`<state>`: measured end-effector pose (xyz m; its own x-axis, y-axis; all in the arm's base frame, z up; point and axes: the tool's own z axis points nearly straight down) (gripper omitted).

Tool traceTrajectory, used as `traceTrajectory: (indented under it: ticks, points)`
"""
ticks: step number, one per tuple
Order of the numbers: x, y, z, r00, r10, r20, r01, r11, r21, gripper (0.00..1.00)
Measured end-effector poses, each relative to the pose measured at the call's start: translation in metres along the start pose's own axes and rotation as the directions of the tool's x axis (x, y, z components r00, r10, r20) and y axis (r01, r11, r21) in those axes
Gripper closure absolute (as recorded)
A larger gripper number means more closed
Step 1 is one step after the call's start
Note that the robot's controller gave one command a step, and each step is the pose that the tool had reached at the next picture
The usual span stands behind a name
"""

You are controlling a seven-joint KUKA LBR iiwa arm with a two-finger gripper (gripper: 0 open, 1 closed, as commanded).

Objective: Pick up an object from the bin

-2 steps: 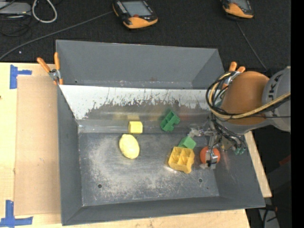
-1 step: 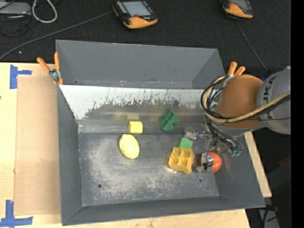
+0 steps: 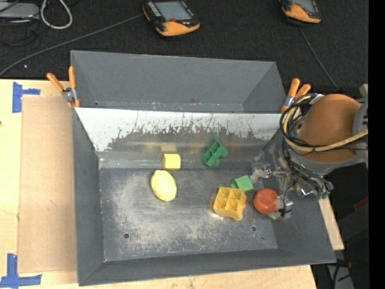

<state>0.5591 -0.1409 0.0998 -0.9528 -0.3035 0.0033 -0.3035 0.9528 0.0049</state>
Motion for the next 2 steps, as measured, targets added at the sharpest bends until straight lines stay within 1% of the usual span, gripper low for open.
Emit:
traceTrajectory:
  ticks: [1, 2]
  points:
    - [-0.021, 0.054, 0.032, 0.987, -0.159, 0.003, 0.159, 0.987, -0.004, 0.00]
    - [0.036, 0.005, 0.031, 0.994, 0.112, 0.002, -0.112, 0.994, -0.005, 1.00]
